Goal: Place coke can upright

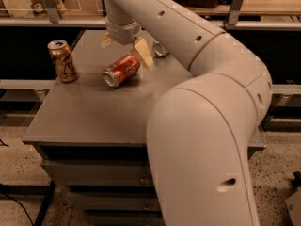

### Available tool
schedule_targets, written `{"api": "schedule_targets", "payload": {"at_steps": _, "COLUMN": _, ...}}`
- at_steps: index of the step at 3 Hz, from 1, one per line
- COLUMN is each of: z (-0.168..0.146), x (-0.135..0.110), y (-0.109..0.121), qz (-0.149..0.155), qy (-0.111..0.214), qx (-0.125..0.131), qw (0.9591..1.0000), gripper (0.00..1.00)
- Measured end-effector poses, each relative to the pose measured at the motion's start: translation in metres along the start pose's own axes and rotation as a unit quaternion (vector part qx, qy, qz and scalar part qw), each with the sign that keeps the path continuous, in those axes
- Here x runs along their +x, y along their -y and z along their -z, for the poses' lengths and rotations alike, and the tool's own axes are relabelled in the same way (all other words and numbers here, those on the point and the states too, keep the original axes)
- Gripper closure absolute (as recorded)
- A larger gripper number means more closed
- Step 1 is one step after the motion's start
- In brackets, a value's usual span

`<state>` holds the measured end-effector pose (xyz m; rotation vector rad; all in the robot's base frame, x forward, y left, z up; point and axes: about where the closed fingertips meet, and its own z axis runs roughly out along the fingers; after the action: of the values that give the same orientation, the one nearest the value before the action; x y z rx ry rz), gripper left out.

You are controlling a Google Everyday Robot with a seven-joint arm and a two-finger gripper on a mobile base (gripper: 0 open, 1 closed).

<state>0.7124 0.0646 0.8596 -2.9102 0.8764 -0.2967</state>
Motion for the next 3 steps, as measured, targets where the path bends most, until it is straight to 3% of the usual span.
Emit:
{"api": "schedule_targets", "payload": {"at_steps": 1, "z": -0.012, "x": 0.0028, "y": 0.0062, "qz": 0.025, "qy": 0.004, "qx": -0.007, "qw": 0.9996, "gripper": 0.0}}
{"api": "schedule_targets", "payload": {"at_steps": 3, "z": -0.0192, "x": 0.004, "y": 0.0026, "qz": 0.041, "qy": 0.007, "qx": -0.013, "qw": 0.9991, "gripper": 0.0}}
